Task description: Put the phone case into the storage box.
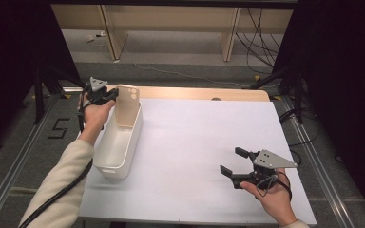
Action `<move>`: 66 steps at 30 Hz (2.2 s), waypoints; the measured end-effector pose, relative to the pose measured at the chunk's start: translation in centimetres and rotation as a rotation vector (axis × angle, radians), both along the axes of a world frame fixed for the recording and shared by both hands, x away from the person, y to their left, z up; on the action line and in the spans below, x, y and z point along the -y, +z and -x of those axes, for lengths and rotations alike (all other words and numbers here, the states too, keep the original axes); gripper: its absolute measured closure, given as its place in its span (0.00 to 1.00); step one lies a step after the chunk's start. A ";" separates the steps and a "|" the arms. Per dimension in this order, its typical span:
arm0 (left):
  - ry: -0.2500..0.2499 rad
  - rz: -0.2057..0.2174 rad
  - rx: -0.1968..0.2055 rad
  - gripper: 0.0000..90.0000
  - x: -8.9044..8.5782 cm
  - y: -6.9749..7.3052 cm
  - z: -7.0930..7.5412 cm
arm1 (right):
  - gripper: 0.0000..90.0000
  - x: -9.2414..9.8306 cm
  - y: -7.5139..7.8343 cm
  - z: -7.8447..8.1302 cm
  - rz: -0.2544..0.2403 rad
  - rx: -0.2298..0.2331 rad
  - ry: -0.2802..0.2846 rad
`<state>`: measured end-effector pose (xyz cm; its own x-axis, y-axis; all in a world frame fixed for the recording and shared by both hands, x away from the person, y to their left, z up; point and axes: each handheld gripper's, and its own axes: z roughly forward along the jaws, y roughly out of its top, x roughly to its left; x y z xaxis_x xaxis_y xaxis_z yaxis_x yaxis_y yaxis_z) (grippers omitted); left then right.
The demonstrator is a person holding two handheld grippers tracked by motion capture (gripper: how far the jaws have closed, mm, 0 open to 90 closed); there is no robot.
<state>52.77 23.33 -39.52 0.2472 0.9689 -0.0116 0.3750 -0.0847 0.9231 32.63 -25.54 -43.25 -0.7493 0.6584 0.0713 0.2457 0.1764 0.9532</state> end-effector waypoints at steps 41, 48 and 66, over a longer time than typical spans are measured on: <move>0.009 -0.024 -0.030 0.96 0.4 -1.0 -1.0 | 0.17 0.1 0.0 0.0 0.015 -0.006 -0.005; 0.005 -0.032 -0.037 0.96 0.4 -0.9 -1.2 | 0.17 0.0 -0.1 0.0 0.008 -0.010 0.009; 0.000 -0.069 -0.047 0.95 0.8 -0.9 -1.8 | 0.17 0.0 -0.2 -0.3 0.009 0.021 0.010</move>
